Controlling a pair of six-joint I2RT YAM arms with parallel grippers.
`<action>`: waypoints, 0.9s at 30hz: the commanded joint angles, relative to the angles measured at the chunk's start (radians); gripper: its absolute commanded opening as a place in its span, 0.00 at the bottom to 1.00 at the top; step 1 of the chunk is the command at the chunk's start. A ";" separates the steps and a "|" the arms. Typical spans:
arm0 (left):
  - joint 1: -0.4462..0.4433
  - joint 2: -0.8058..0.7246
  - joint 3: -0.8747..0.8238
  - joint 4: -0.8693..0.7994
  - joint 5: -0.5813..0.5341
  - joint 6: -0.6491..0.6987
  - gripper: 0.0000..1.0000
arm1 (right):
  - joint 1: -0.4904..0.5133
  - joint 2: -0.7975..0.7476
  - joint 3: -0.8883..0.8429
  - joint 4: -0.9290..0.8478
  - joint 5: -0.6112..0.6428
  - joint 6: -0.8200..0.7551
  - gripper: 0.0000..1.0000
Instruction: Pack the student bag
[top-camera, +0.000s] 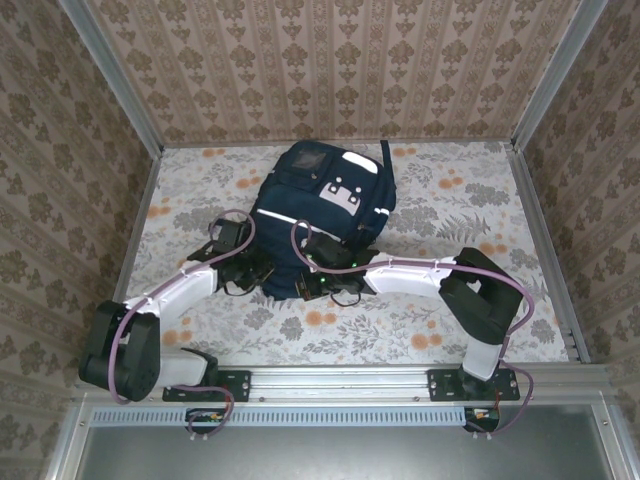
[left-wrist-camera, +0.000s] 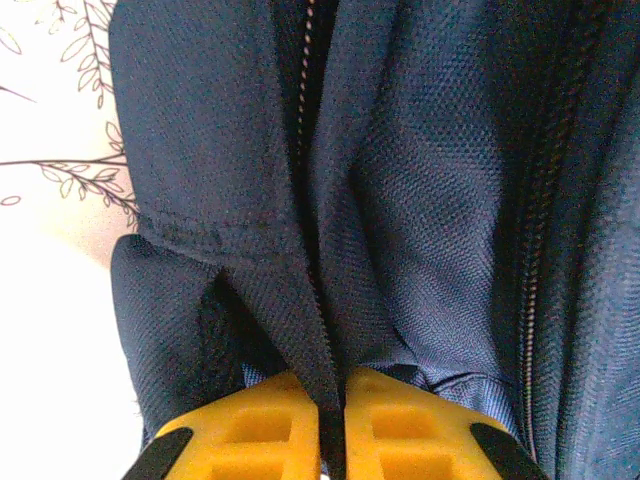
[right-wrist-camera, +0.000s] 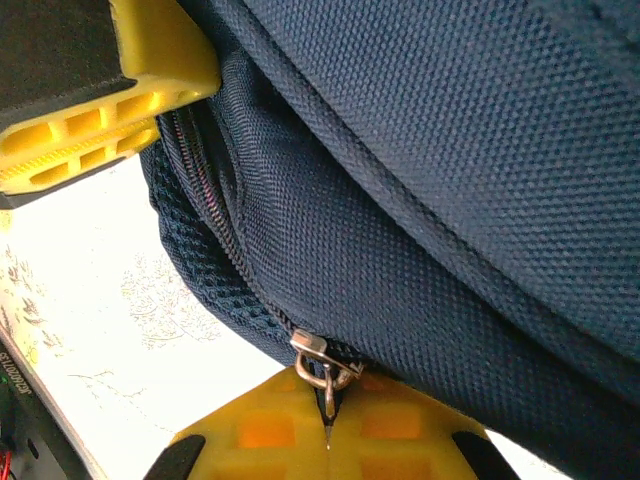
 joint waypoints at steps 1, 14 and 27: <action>0.037 -0.023 0.032 -0.061 -0.106 0.054 0.11 | -0.023 -0.051 -0.027 -0.086 0.052 -0.037 0.00; 0.062 -0.011 0.078 -0.102 -0.143 0.093 0.12 | -0.057 -0.122 -0.067 -0.130 0.061 -0.093 0.00; 0.149 -0.022 0.217 -0.203 -0.042 0.219 0.48 | -0.056 -0.066 0.023 -0.083 -0.015 -0.043 0.00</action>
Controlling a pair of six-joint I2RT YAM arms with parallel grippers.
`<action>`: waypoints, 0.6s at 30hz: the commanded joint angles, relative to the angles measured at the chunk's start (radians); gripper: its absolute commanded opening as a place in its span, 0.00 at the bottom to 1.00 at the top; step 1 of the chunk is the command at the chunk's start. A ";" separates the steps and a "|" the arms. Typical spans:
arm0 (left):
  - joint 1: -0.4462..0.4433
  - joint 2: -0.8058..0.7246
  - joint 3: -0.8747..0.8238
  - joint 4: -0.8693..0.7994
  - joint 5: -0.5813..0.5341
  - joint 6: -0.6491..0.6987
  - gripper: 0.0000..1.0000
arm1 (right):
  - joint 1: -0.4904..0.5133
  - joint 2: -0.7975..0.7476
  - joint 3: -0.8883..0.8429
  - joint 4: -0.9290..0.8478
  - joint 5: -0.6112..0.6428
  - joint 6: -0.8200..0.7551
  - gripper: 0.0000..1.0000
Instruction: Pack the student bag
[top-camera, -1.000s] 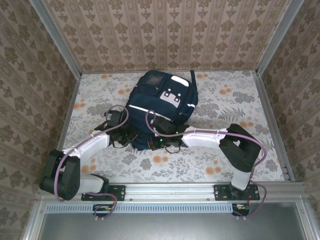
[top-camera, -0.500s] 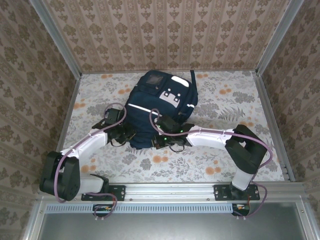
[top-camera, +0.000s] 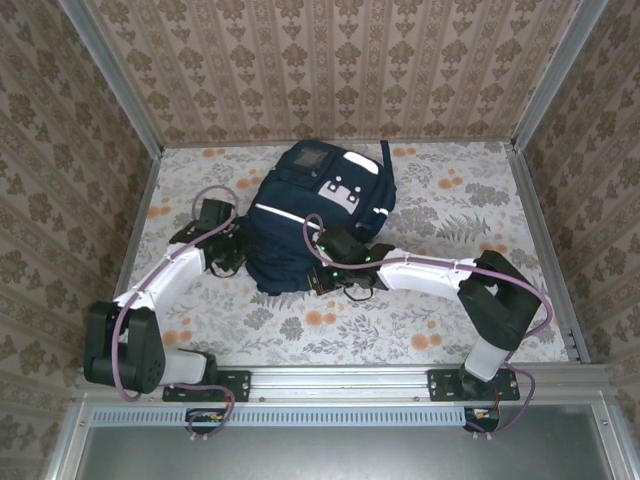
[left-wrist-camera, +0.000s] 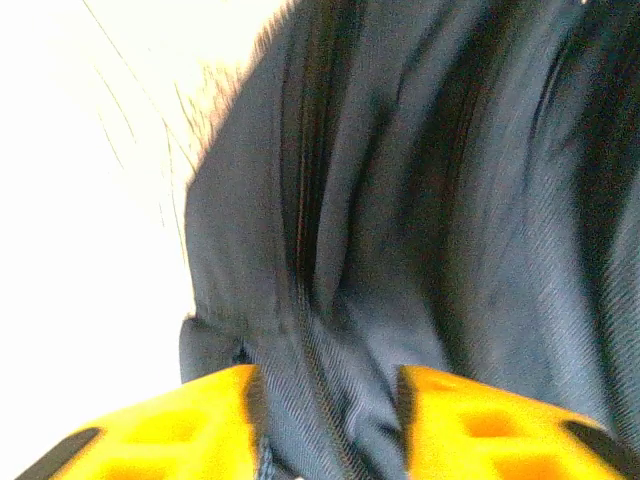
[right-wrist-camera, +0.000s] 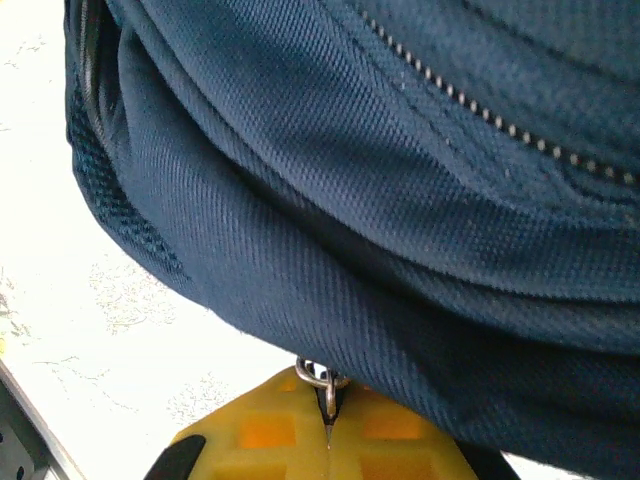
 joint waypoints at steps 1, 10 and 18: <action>0.001 -0.062 0.017 -0.026 0.006 0.002 0.50 | 0.004 0.031 0.068 -0.003 -0.039 0.047 0.00; -0.100 -0.112 -0.067 0.050 0.062 -0.183 0.53 | 0.019 0.099 0.120 0.037 -0.069 0.094 0.00; -0.201 0.025 -0.049 0.106 0.057 -0.265 0.52 | 0.021 0.099 0.104 0.055 -0.056 0.110 0.00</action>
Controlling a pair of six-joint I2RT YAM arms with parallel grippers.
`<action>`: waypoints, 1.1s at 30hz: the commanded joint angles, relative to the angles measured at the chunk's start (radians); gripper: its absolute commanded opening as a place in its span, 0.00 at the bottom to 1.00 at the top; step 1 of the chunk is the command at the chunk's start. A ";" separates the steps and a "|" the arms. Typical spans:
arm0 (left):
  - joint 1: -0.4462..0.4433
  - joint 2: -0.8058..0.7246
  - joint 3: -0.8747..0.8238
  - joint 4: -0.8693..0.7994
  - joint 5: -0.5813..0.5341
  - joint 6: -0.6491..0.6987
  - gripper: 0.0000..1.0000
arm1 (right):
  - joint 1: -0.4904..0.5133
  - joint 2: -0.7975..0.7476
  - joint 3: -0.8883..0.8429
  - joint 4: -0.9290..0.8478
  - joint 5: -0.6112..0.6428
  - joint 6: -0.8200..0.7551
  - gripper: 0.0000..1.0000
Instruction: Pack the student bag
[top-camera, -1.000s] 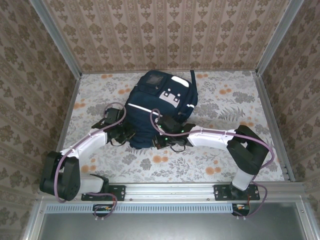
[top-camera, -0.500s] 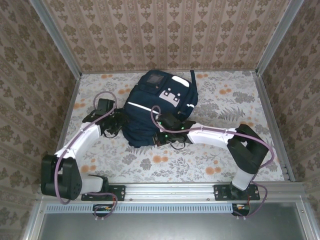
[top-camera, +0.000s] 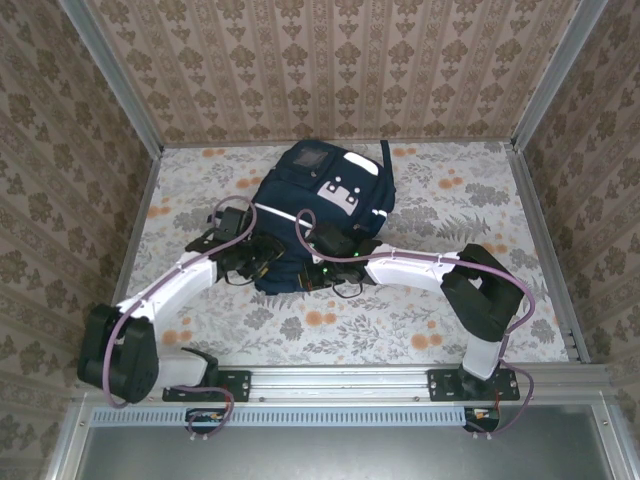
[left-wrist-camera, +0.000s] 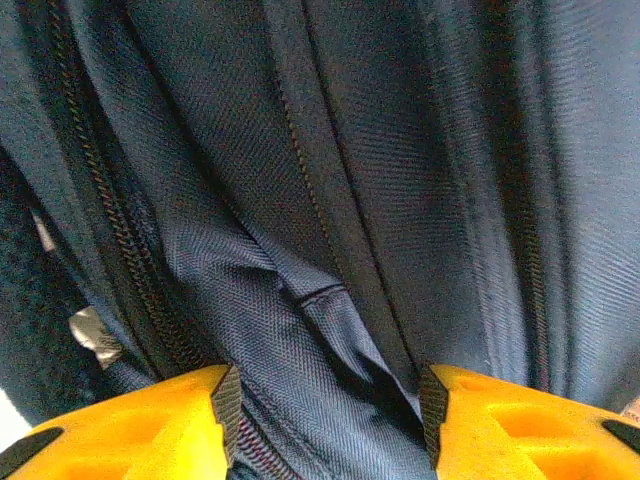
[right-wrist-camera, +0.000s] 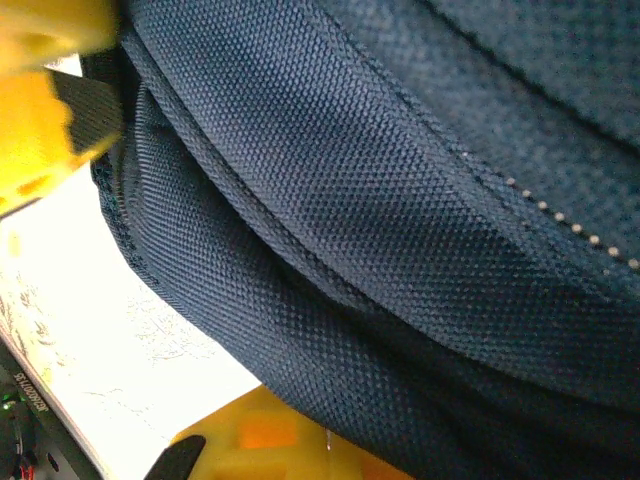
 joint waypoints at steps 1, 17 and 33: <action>-0.015 0.040 0.001 0.035 0.008 -0.062 0.52 | 0.007 0.006 0.015 0.054 -0.007 0.013 0.00; -0.084 0.086 -0.025 0.047 -0.119 -0.013 0.31 | 0.006 0.016 0.005 0.057 0.007 -0.002 0.00; 0.002 0.038 -0.031 -0.012 -0.196 0.113 0.00 | -0.021 -0.037 -0.030 -0.064 0.083 -0.116 0.00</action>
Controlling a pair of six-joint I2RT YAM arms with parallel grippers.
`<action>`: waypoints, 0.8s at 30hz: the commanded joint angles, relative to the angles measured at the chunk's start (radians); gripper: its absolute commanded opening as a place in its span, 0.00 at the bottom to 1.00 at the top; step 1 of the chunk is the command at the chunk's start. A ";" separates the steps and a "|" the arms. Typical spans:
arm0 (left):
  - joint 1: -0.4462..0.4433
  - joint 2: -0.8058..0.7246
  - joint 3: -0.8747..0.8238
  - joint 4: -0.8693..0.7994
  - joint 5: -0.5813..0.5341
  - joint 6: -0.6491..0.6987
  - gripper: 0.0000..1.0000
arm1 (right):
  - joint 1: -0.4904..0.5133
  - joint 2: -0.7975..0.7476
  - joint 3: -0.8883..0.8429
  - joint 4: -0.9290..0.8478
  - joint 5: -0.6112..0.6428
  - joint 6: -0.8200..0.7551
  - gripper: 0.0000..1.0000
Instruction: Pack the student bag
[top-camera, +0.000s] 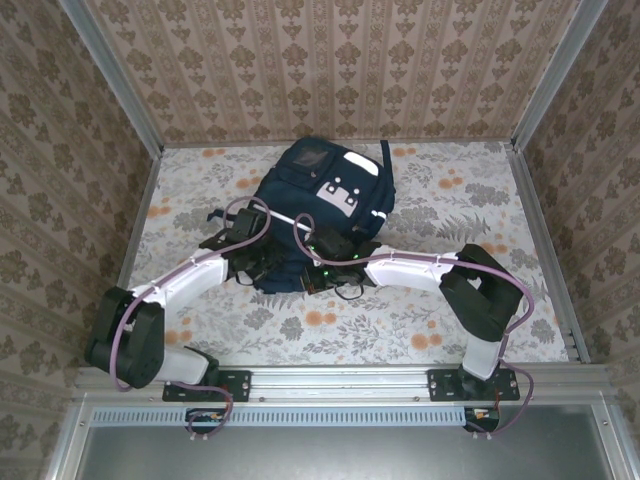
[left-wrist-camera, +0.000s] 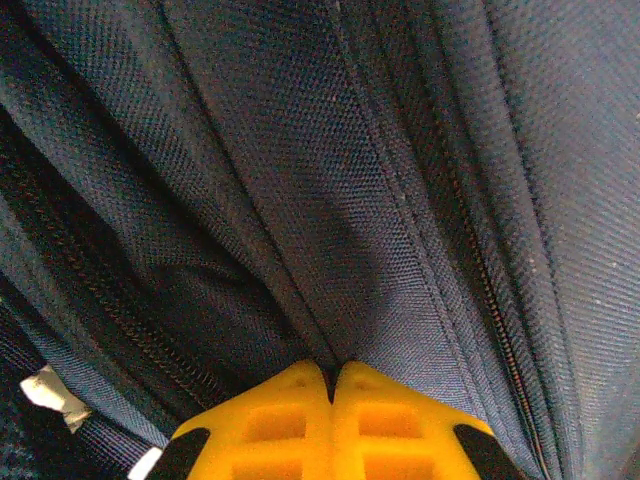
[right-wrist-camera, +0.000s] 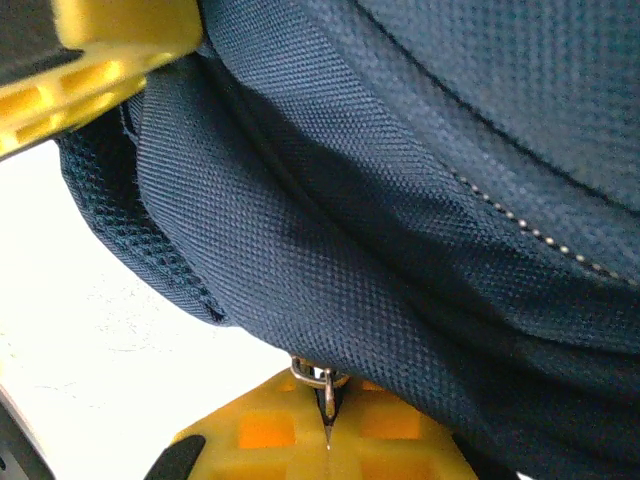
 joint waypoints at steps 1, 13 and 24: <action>0.054 -0.020 -0.025 -0.086 -0.089 0.057 0.00 | -0.023 -0.043 -0.015 -0.061 0.046 -0.047 0.00; 0.074 -0.027 -0.027 -0.094 -0.085 0.076 0.00 | -0.062 -0.106 -0.060 -0.095 0.057 -0.098 0.00; 0.093 -0.026 -0.016 -0.098 -0.081 0.102 0.00 | -0.078 -0.143 -0.047 -0.074 -0.122 -0.161 0.00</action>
